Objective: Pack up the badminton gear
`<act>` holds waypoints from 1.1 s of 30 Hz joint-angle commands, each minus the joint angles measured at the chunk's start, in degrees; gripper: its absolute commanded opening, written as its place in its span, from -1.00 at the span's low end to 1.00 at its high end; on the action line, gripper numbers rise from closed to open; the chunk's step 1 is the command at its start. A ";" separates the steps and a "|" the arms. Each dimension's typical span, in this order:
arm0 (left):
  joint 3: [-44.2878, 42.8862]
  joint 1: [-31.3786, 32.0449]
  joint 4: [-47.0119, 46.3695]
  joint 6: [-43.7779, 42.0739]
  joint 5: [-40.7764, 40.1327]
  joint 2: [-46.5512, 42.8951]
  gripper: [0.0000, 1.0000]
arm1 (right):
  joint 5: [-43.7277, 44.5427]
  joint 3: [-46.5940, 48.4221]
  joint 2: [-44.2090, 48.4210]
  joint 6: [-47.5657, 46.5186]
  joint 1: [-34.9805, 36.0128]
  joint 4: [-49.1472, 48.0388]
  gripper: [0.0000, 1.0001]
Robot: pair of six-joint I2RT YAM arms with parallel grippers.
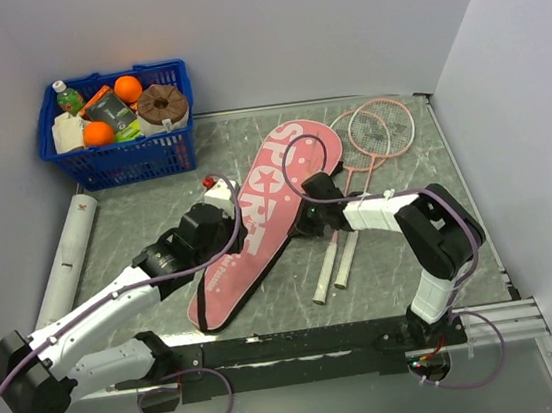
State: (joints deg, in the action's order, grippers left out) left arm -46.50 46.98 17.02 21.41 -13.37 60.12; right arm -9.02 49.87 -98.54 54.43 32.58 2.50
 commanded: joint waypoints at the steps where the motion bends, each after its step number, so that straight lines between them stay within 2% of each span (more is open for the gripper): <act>1: 0.36 0.30 -2.07 -1.90 -0.78 0.26 -0.28 | 1.28 3.04 -1.21 0.85 -0.15 -2.24 -0.59; 5: 0.97 0.30 -2.16 -2.42 -0.78 0.88 -0.30 | 1.89 3.66 -0.42 0.32 -0.23 -1.45 -0.74; 9: 1.06 0.30 -2.34 -2.86 -0.35 1.40 -0.32 | 2.78 4.80 0.10 -0.47 -0.15 0.13 -1.00; 12: 1.15 0.30 -2.34 -3.30 0.52 1.76 -0.36 | 3.13 5.41 0.37 -0.99 -0.06 0.40 -1.00; 15: 1.94 0.30 -3.65 -3.92 2.98 1.32 -0.87 | 3.39 5.59 1.24 -1.52 -0.15 0.49 -1.00; 17: 2.12 0.30 -4.18 -4.27 4.31 1.40 -0.98 | 3.48 5.68 1.94 -1.87 -0.15 0.31 -1.00; 20: 1.94 0.57 -4.10 -5.23 6.33 2.19 -0.98 | 3.48 6.20 3.70 -2.75 -0.06 0.66 -1.00; 23: 1.76 2.85 -4.18 -6.46 4.94 2.81 -0.87 | 3.30 7.52 5.20 -3.81 -0.06 2.32 -1.00; 27: 1.68 5.83 -3.48 -6.99 2.12 3.69 -0.21 | 2.69 10.07 6.69 -5.48 -0.06 4.44 -1.00; 30: 1.24 7.76 -2.17 -7.26 -0.34 4.92 -0.04 | 2.51 10.78 7.92 -6.09 -0.06 5.32 -1.00; 33: 0.45 9.52 -0.32 -7.52 -2.45 6.94 0.04 | 2.77 11.39 8.89 -6.53 -0.06 6.11 -1.00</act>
State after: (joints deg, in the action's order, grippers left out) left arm -44.36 54.30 15.53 14.79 -11.99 65.06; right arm -6.90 58.35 -93.76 49.52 32.60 7.46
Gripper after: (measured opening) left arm 0.506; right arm 0.010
